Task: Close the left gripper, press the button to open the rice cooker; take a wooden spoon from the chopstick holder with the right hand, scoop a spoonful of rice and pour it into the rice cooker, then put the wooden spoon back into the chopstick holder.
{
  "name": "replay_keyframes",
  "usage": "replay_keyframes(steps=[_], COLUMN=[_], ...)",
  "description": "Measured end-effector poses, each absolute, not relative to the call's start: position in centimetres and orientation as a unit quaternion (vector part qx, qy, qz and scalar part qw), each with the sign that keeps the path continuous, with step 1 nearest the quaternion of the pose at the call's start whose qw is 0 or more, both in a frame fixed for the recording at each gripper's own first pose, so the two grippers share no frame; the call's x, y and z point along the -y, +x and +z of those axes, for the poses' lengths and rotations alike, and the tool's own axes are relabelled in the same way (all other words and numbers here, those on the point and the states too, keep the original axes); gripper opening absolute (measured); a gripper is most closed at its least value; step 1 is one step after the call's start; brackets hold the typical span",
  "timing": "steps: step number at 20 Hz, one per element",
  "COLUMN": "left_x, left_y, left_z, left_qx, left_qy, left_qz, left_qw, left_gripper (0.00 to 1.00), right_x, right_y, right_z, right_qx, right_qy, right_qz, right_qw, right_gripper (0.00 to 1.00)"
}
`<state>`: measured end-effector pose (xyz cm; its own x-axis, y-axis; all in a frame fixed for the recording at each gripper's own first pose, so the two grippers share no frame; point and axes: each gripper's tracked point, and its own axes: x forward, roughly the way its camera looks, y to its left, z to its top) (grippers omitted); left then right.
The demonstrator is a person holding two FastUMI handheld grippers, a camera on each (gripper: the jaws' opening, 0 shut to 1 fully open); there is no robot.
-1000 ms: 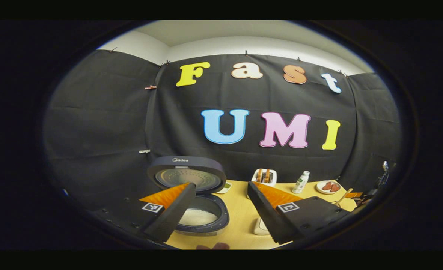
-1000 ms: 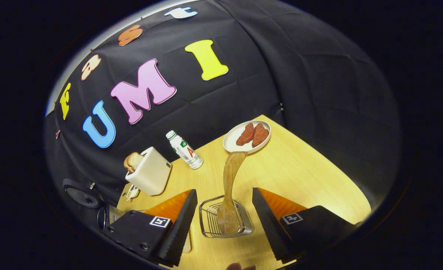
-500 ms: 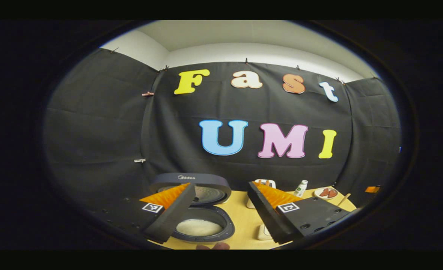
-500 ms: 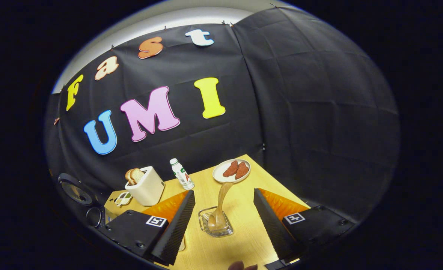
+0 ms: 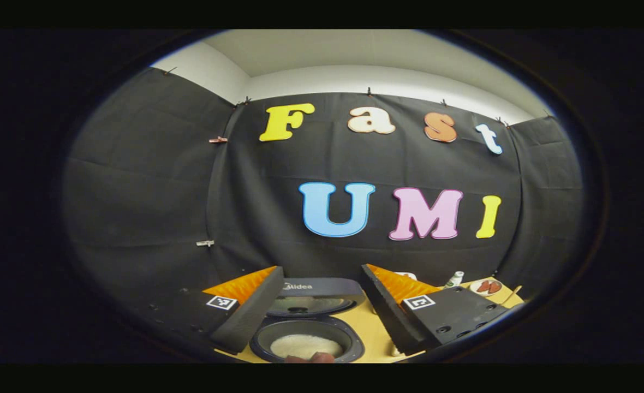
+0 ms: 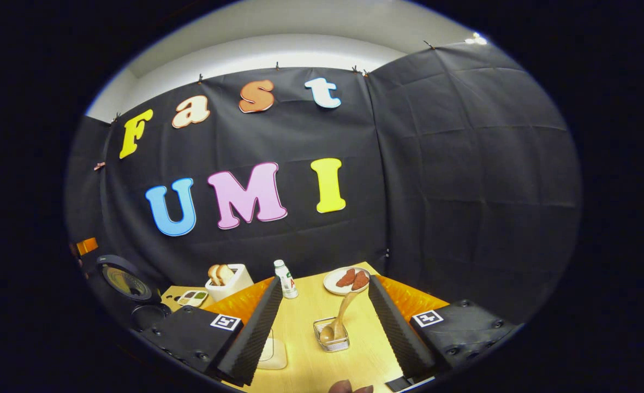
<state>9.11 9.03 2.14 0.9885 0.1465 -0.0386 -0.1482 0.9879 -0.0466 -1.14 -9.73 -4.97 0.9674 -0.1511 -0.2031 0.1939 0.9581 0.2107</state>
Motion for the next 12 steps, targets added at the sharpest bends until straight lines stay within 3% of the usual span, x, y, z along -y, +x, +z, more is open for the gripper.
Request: replay_keyframes(steps=[11, 12], left_x=[-11.9, -11.8], left_y=[17.0, 17.5], left_z=[-1.3, -1.8], left_qx=[-0.053, -0.059], left_qy=[-0.034, -0.035], left_qz=[0.072, 0.07], left_qw=[0.995, 0.995], left_gripper=[0.98, 0.95], right_x=[2.6, 2.2], right_y=[-1.0, -1.0], right_z=[1.0, 1.0], right_qx=[-0.035, -0.036], right_qy=[0.058, 0.053], right_qz=[-0.044, -0.043], right_qw=[0.997, 0.997], right_gripper=[0.98, 0.98])
